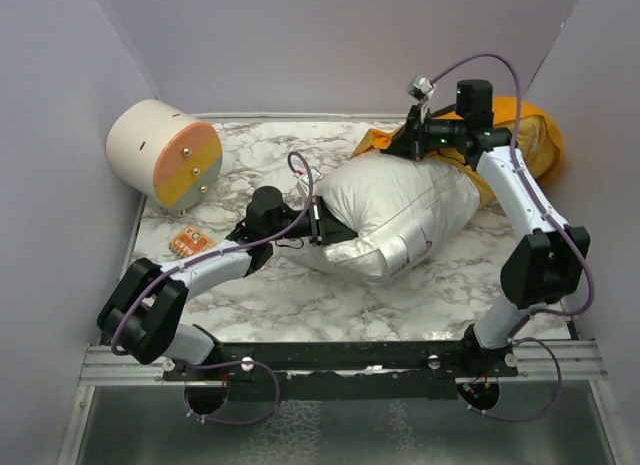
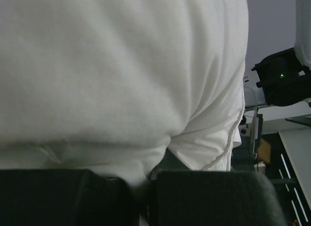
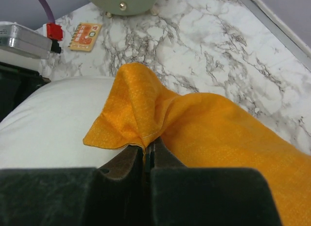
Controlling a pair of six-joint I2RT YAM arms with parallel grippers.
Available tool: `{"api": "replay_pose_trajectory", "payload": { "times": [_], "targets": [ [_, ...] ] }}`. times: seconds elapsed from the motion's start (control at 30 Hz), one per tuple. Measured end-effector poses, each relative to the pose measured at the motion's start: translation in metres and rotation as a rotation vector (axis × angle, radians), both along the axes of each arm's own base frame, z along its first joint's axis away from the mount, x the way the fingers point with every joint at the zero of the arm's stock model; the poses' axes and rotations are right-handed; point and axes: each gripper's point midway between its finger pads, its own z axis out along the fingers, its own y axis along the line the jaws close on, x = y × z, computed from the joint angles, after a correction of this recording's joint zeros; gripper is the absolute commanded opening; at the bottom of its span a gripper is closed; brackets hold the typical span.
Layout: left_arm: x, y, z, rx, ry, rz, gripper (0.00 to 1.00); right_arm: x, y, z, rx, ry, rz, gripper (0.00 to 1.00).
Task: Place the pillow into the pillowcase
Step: Stuff the pillow into the pillowcase.
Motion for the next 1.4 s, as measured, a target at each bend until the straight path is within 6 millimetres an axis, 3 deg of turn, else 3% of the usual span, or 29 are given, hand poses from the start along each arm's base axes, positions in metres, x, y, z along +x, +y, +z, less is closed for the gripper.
{"api": "replay_pose_trajectory", "payload": {
  "times": [0.03, 0.1, 0.23, 0.4, 0.5, 0.57, 0.7, 0.83, 0.93, 1.03, 1.23, 1.3, 1.4],
  "targets": [
    [0.001, 0.002, -0.009, -0.002, 0.040, 0.009, 0.00, 0.004, 0.009, -0.013, -0.012, 0.033, 0.009, 0.03],
    [0.005, 0.008, -0.007, -0.029, 0.061, 0.032, 0.00, 0.013, 0.020, -0.017, -0.021, 0.044, 0.022, 0.07],
    [0.025, 0.030, 0.013, -0.107, 0.047, 0.146, 0.00, 0.027, 0.032, 0.007, -0.015, -0.022, 0.040, 0.33],
    [0.059, 0.073, 0.006, -0.177, 0.099, 0.340, 0.00, 0.022, 0.032, 0.032, -0.018, -0.090, 0.056, 0.75],
    [0.074, 0.089, 0.001, -0.205, 0.130, 0.399, 0.00, 0.011, 0.026, 0.044, -0.023, -0.113, 0.053, 0.85],
    [0.083, 0.096, 0.000, -0.222, 0.137, 0.424, 0.00, 0.000, 0.019, 0.057, -0.022, -0.144, 0.043, 0.86],
    [0.096, 0.107, -0.001, -0.245, 0.139, 0.458, 0.00, -0.029, -0.032, 0.085, -0.019, -0.229, -0.066, 0.86],
    [0.100, 0.112, -0.002, -0.256, 0.138, 0.466, 0.00, -0.053, -0.079, 0.087, -0.047, -0.286, -0.188, 0.85],
    [0.100, 0.113, -0.002, -0.259, 0.135, 0.462, 0.00, -0.071, -0.089, 0.065, -0.080, -0.275, -0.233, 0.82],
    [0.100, 0.114, -0.002, -0.259, 0.131, 0.456, 0.00, -0.077, -0.104, 0.024, -0.128, -0.214, -0.336, 0.71],
    [0.101, 0.116, -0.002, -0.259, 0.123, 0.449, 0.00, -0.059, -0.154, -0.053, -0.228, -0.073, -0.585, 0.43],
    [0.101, 0.115, -0.002, -0.260, 0.121, 0.444, 0.00, -0.053, -0.163, -0.065, -0.252, -0.057, -0.634, 0.38],
    [0.100, 0.115, -0.001, -0.262, 0.118, 0.439, 0.00, -0.046, -0.169, -0.066, -0.257, -0.078, -0.666, 0.34]
  ]
}}
